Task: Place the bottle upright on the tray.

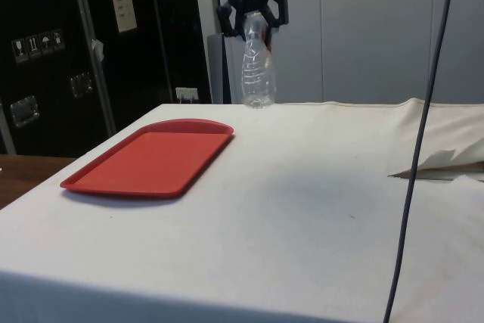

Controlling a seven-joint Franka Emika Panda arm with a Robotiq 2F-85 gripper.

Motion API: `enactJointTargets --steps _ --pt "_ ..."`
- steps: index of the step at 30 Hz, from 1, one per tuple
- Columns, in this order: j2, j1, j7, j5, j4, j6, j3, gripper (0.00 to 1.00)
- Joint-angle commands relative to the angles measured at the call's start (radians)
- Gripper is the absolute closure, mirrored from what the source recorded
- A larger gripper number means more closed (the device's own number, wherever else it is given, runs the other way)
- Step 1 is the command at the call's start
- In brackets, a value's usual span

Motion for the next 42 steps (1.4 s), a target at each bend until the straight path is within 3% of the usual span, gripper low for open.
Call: enactJointTargets --steps 1,22,28,30,42 --pt "0.000 0.001 0.014 -0.014 0.002 0.011 0.001 0.67" --pt "0.001 0.000 0.027 -0.098 0.024 0.024 0.002 0.67" --pt "0.007 0.002 0.053 -0.150 0.038 0.044 0.003 0.67" --pt "0.004 0.000 0.039 -0.140 0.035 0.033 0.003 0.67" --pt "0.046 0.003 0.071 -0.205 0.079 0.068 0.006 0.67"
